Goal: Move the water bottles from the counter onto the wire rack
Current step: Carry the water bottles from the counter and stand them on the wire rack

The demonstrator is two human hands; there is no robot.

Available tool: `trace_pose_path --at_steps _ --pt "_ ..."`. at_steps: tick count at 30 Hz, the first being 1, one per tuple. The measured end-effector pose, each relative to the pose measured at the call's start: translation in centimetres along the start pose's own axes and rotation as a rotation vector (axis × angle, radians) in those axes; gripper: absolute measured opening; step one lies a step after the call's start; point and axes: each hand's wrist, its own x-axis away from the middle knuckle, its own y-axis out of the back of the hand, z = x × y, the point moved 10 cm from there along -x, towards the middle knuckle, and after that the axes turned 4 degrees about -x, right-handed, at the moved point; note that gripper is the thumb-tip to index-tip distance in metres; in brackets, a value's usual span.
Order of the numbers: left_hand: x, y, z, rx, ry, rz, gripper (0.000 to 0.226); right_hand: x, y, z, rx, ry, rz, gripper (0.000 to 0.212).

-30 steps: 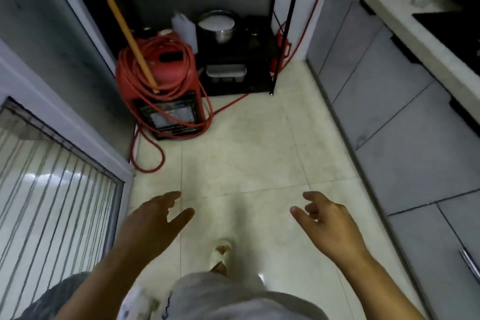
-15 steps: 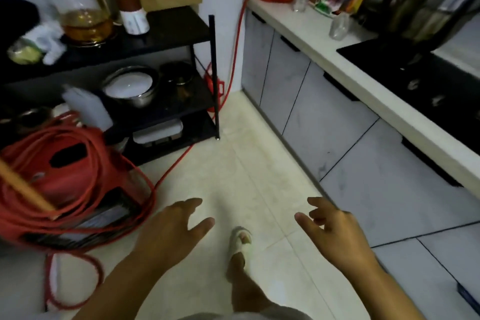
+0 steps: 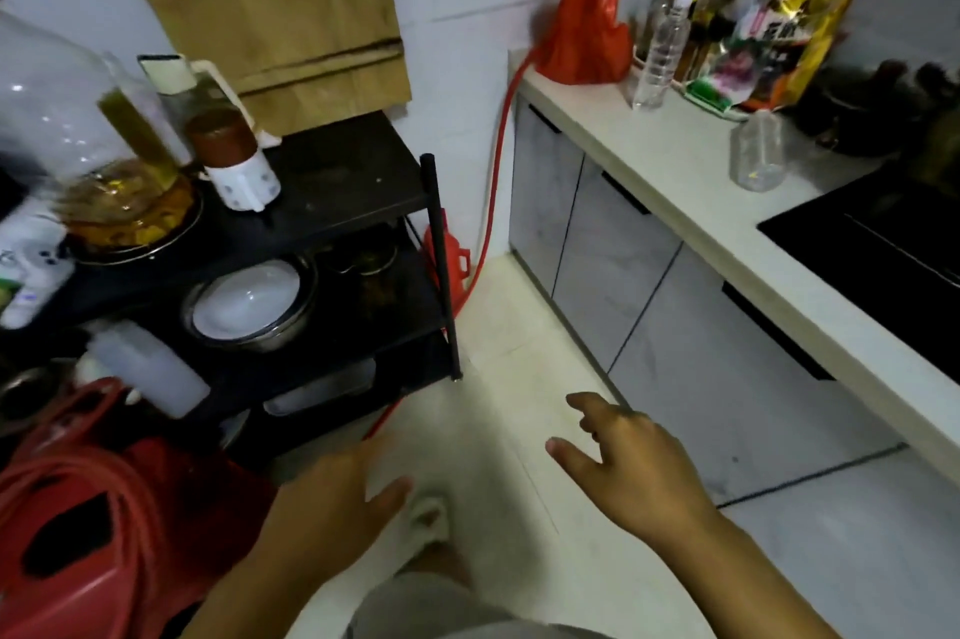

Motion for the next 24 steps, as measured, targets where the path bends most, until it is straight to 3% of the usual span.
trace_pose_path --at_steps 4,9,16,24 --pt "-9.2 0.9 0.6 -0.012 0.041 0.069 0.050 -8.1 1.2 -1.2 0.064 -0.039 0.020 0.059" --pt "-23.0 6.6 -4.0 -0.030 -0.073 0.120 0.053 -18.4 6.6 -2.7 0.062 -0.146 -0.059 0.054" --pt "-37.2 14.7 -19.5 -0.228 -0.463 0.015 0.050 -25.1 16.8 -8.3 -0.018 -0.410 -0.326 0.060" --pt "-43.8 10.8 -35.6 -0.226 -0.766 0.169 0.054 -28.3 22.2 -17.3 -0.105 -0.608 -0.461 0.057"
